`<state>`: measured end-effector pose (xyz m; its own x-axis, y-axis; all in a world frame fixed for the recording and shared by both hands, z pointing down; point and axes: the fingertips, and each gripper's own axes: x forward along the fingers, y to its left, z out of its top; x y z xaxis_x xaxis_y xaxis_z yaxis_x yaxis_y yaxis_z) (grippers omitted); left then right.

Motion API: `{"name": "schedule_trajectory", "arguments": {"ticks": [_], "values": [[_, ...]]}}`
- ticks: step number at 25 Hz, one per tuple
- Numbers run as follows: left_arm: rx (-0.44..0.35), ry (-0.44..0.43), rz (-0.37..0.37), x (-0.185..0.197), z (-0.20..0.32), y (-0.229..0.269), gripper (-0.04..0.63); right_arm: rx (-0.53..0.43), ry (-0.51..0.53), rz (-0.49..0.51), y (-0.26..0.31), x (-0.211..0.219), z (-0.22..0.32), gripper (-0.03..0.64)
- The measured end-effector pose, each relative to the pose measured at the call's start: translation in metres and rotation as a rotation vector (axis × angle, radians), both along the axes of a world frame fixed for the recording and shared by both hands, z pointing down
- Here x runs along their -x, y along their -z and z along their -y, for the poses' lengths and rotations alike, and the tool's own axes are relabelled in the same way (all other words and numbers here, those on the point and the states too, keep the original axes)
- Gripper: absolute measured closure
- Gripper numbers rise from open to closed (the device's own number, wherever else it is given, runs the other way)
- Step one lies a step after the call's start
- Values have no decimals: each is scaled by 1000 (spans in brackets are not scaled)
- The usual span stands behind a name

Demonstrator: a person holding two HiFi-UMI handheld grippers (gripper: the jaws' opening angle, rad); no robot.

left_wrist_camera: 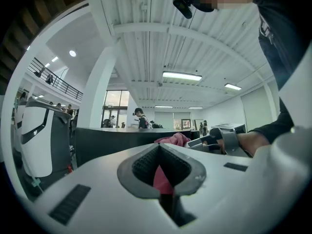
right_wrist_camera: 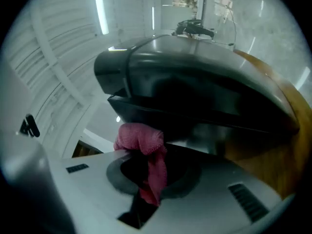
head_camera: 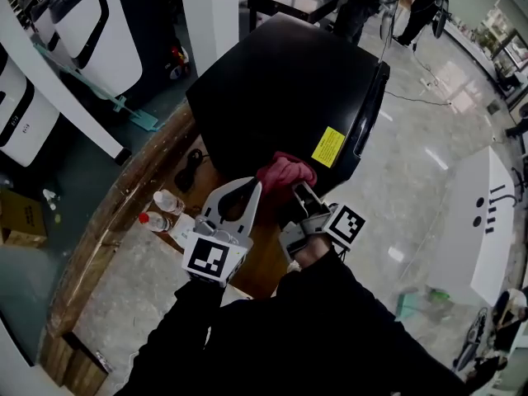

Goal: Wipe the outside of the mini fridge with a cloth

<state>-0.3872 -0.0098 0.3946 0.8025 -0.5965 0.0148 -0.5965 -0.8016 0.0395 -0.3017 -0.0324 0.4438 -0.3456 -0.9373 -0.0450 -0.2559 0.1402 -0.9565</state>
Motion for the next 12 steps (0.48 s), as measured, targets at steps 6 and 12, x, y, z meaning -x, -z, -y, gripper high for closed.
{"name": "schedule_trajectory", "arguments": {"ticks": [6, 12], "values": [[22, 3, 6, -11, 1, -23, 591, 43, 21, 126, -23, -1, 4, 568], [116, 17, 11, -14, 7, -67, 591, 127, 24, 131, -71, 0, 8, 568]]}}
